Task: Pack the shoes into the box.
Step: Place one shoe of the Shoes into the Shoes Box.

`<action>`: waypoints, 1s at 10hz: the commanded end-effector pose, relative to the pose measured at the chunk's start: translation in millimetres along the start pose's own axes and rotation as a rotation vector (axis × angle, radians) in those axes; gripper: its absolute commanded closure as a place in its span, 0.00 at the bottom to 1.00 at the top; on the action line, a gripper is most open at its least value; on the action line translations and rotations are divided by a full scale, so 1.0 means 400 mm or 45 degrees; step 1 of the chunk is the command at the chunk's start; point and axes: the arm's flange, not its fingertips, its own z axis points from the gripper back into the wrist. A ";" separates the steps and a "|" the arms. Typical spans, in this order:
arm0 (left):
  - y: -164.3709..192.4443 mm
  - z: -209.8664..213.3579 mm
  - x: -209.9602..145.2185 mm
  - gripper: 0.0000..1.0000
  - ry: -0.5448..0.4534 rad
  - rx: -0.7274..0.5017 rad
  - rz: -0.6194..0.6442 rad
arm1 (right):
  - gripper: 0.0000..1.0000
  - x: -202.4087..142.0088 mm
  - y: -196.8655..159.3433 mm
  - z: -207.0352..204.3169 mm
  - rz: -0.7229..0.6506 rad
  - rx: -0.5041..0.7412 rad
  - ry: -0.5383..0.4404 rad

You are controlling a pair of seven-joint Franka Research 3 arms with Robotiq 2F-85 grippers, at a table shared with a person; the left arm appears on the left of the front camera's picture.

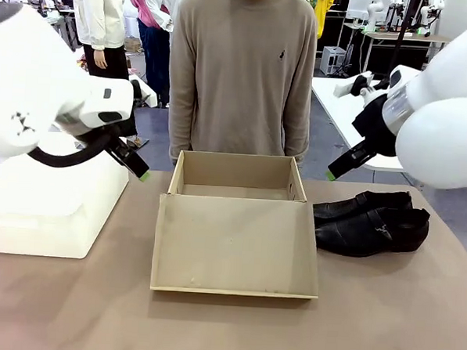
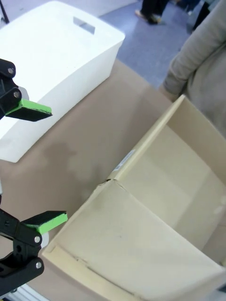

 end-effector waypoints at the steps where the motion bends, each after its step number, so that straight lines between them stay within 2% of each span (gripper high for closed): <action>1: 0.017 0.050 0.029 0.00 -0.001 -0.018 -0.051 | 0.00 0.008 -0.019 0.030 0.036 0.021 -0.007; 3: 0.033 0.062 0.044 0.00 -0.010 -0.034 -0.076 | 0.00 0.008 -0.027 0.040 0.046 0.046 -0.017; 5: 0.078 0.095 0.045 0.00 -0.127 -0.121 -0.186 | 0.00 0.000 -0.054 0.067 0.112 0.110 -0.086; 10: 0.153 0.172 0.043 0.00 -0.289 -0.353 -0.380 | 0.00 -0.020 -0.132 0.166 0.239 0.235 -0.235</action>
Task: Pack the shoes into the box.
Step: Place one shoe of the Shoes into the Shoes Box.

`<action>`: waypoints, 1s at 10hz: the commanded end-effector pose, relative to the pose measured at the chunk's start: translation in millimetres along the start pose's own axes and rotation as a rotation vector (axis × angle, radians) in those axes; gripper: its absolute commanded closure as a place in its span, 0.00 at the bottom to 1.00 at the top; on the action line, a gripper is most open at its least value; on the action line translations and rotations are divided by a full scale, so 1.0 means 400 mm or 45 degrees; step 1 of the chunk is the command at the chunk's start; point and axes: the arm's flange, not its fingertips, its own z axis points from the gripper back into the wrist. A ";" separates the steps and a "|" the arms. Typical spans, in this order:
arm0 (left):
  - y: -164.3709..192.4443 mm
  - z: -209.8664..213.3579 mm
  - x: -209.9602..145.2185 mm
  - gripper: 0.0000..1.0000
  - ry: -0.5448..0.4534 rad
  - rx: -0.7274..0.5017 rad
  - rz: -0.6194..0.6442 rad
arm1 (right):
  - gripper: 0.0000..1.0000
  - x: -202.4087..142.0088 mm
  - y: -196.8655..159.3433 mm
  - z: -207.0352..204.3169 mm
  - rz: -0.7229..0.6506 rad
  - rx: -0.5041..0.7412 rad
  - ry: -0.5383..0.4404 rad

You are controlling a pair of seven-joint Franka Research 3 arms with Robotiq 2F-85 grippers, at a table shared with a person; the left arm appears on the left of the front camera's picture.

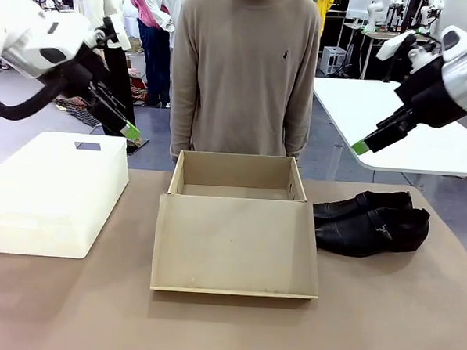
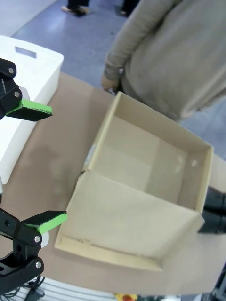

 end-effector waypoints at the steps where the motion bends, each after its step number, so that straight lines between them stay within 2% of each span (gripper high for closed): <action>1: 0.031 0.025 -0.002 0.00 -0.061 -0.093 -0.013 | 0.00 -0.008 -0.025 0.030 0.077 0.129 -0.085; 5: 0.072 0.053 -0.020 0.00 -0.159 -0.166 0.104 | 0.00 -0.032 -0.044 0.072 0.156 0.246 -0.171; 10: 0.066 0.058 -0.026 0.00 -0.155 -0.147 0.143 | 0.00 -0.036 -0.028 0.081 0.138 0.212 -0.153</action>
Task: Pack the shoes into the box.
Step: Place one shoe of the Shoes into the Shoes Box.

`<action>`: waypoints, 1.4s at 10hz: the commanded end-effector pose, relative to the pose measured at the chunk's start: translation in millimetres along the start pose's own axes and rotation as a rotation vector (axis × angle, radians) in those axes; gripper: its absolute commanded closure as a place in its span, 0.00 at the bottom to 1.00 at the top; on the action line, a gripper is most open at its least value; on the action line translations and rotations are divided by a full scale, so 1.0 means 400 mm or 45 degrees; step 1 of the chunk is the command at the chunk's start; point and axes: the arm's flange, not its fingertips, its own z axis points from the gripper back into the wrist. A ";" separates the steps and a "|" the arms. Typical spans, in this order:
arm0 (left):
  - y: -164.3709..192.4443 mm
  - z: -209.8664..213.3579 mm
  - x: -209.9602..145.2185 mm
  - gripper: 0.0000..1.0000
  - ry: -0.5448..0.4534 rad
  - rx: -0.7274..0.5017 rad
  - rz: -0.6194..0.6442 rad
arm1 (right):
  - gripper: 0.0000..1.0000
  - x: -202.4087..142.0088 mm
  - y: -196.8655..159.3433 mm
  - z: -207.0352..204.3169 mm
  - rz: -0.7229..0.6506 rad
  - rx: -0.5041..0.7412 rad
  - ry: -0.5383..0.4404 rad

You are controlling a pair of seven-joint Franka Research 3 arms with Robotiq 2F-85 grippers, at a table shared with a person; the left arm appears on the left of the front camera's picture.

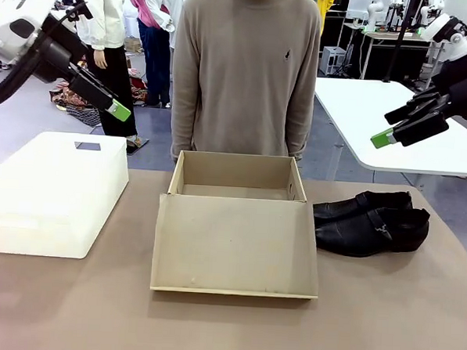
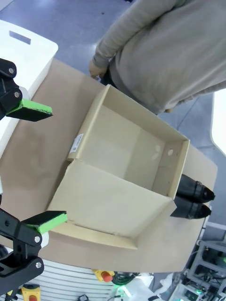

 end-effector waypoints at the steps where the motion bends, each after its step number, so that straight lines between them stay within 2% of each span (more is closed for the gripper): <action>1: -0.001 0.001 -0.003 0.00 -0.017 -0.018 -0.009 | 0.00 -0.001 0.001 -0.003 0.010 -0.001 0.001; 6: -0.005 0.000 0.002 0.00 0.007 0.006 0.002 | 0.00 0.001 0.002 -0.001 0.004 -0.015 0.013; 11: 0.036 0.025 -0.014 0.00 0.016 -0.095 -0.032 | 0.00 -0.006 -0.029 0.023 -0.004 -0.018 0.033; 12: 0.009 0.010 -0.017 0.00 0.032 -0.006 0.027 | 0.00 -0.003 -0.040 0.029 0.014 -0.011 0.052; 14: 0.009 0.010 -0.017 0.00 0.032 -0.006 0.027 | 0.00 0.009 -0.066 0.044 0.056 -0.023 0.116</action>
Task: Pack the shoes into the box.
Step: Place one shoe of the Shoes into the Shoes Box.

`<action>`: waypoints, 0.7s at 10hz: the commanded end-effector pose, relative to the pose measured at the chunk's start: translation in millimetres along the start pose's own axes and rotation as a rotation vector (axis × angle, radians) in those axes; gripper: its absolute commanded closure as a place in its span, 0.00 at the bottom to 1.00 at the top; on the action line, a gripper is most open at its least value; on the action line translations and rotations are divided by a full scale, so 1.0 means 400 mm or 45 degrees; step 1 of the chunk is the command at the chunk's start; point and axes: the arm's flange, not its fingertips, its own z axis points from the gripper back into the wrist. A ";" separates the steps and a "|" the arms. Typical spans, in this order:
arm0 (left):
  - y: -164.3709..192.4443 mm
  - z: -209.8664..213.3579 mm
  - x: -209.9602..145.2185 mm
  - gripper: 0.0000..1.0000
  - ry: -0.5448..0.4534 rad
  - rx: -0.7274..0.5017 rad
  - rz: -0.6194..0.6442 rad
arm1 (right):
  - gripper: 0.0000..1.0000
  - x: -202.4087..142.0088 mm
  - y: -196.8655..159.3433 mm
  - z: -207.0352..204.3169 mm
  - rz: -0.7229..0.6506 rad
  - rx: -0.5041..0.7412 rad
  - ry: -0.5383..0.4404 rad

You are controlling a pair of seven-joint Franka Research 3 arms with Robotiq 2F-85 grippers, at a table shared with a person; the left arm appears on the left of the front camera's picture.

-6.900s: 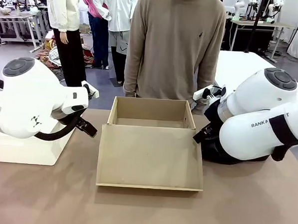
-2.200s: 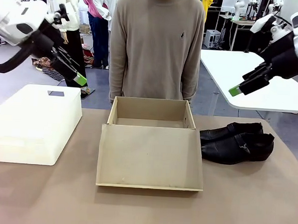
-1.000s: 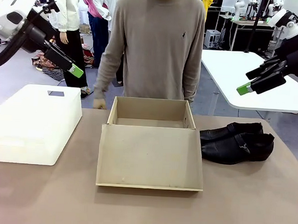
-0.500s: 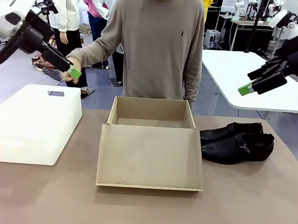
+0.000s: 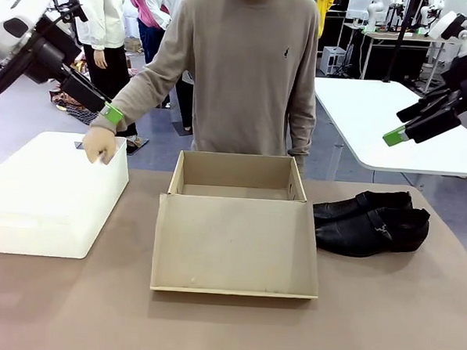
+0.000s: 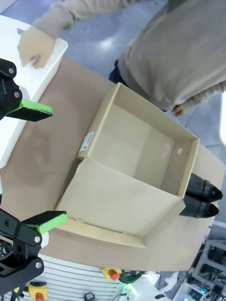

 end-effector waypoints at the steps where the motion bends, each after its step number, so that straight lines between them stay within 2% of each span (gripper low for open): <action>1: 0.000 -0.005 -0.001 0.00 -0.021 0.007 0.015 | 0.00 0.020 -0.044 0.024 0.103 -0.012 0.100; 3: 0.000 -0.005 -0.001 0.00 -0.021 0.007 0.015 | 0.00 0.032 -0.064 0.041 0.194 0.000 0.195; 6: 0.000 -0.005 -0.001 0.00 -0.021 0.007 0.015 | 0.00 0.038 -0.076 0.051 0.395 0.001 0.438; 7: 0.000 -0.005 -0.001 0.00 -0.021 0.007 0.015 | 0.00 0.039 -0.077 0.046 0.425 0.020 0.477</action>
